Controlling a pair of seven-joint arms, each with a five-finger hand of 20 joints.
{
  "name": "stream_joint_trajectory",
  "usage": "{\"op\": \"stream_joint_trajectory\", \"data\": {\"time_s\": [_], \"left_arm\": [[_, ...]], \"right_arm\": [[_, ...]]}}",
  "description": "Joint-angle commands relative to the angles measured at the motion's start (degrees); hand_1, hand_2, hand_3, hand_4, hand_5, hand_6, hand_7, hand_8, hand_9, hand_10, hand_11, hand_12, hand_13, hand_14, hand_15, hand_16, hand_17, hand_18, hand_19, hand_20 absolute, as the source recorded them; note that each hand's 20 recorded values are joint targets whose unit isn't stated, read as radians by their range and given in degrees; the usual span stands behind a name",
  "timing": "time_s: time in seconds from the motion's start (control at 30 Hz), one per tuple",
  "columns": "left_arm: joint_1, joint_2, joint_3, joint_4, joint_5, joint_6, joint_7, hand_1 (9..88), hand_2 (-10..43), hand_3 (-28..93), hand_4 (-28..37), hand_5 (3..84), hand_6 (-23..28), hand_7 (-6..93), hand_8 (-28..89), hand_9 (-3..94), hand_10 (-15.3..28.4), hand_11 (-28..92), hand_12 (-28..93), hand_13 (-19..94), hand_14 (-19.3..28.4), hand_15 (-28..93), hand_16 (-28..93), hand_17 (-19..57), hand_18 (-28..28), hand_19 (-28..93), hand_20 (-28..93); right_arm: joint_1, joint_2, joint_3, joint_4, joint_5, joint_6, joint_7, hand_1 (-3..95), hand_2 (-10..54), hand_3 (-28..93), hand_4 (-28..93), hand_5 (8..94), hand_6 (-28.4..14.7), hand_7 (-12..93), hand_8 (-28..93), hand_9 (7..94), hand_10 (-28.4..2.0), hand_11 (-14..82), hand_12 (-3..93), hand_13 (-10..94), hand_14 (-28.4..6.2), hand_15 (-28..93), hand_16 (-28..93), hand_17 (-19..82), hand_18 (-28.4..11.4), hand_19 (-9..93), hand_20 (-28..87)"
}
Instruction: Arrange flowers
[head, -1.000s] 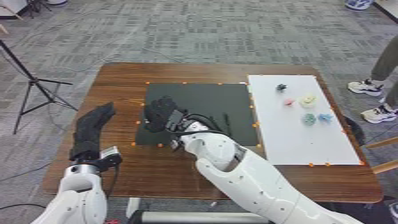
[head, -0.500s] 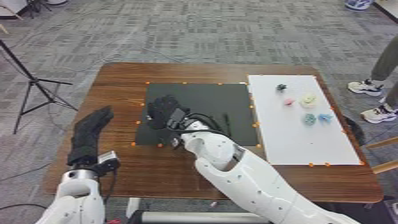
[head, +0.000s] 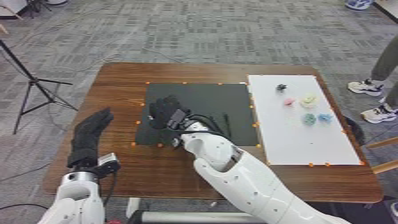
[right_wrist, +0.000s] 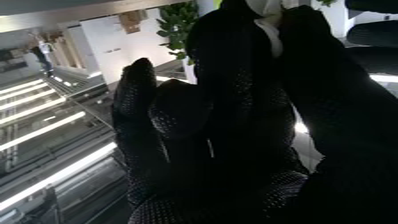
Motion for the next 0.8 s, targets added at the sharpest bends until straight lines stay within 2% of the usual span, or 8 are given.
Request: {"op": "stream_joint_trajectory", "data": {"time_s": [0.03,0.23,0.8], "left_arm": [[0.25,-0.43,0.13,-0.22,-0.34,-0.48,0.82,18.3,8.4,70,-28.3,43.5,6.0,13.0,-8,43.2,13.4,18,8,31,12.8,9,-1,5.2,7.1,4,13],[-0.44,-0.55,0.42,0.02,-0.25,-0.46,0.64,18.4,8.3,70,-28.3,43.3,6.0,12.9,-8,43.1,13.4,18,8,31,12.8,9,-1,5.2,7.1,4,13],[-0.43,-0.78,0.44,-0.09,-0.22,-0.25,0.64,18.8,7.5,71,-28.3,43.2,6.1,12.9,-8,42.9,13.4,18,8,31,12.9,9,-1,5.1,7.2,4,13]], "right_arm": [[0.52,-0.57,-0.54,-0.36,-0.22,-0.1,0.34,48.6,-6.4,62,-23,78.2,4.8,28,-3,82.5,-11.3,44.0,32.0,65,-14.6,77,46,31,-24.1,72,53],[0.44,-0.75,-0.16,-0.2,-0.82,-1.26,0.87,48.2,-6.5,62,-23,77.4,4.6,28,-3,82.5,-11.5,43.9,32.0,65,-14.8,77,46,31,-24.3,72,53],[-0.62,-1.84,1.36,0.4,-3.28,-3.59,1.35,43.1,-8.4,64,-21,70.8,1.1,26,-2,80.7,-12.0,44.1,32.2,64,-15.4,78,46,30,-24.7,73,53]]}}
